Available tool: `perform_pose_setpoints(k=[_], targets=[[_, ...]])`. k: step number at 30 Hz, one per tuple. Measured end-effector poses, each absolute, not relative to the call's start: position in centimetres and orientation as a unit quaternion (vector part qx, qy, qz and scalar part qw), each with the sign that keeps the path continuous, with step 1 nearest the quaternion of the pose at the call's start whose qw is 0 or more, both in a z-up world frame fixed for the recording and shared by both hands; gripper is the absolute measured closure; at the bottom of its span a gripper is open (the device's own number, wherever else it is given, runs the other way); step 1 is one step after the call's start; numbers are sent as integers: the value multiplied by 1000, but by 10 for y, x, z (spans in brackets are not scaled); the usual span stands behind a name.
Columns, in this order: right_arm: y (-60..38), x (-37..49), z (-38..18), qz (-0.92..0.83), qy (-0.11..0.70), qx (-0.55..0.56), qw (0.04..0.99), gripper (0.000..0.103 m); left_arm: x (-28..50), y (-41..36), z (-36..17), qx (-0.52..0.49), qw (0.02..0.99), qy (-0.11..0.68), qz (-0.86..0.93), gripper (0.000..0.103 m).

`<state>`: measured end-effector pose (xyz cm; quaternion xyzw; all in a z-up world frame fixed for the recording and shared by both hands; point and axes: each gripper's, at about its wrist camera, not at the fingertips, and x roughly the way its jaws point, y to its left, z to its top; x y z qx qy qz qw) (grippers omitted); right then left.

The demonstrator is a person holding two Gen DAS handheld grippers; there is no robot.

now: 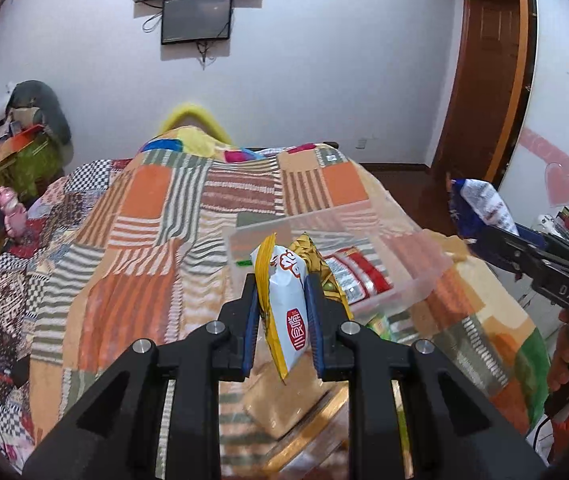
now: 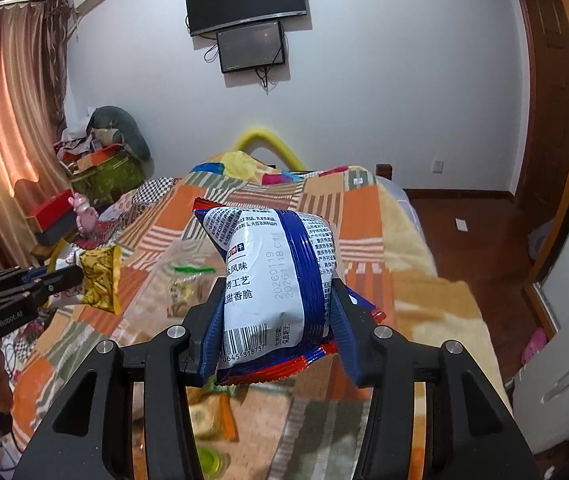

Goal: Organize snacks
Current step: 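Release white packet into box with left tool while right tool releases blue bag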

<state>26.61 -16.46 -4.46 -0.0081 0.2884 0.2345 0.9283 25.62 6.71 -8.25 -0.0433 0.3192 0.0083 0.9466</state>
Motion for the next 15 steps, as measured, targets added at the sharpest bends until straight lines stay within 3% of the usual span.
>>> perform_pose_setpoints(k=[15], targets=[[-141, 323, -74, 221, 337, -25, 915, 58, 339, 47, -123, -52, 931, 361, -21, 81]])
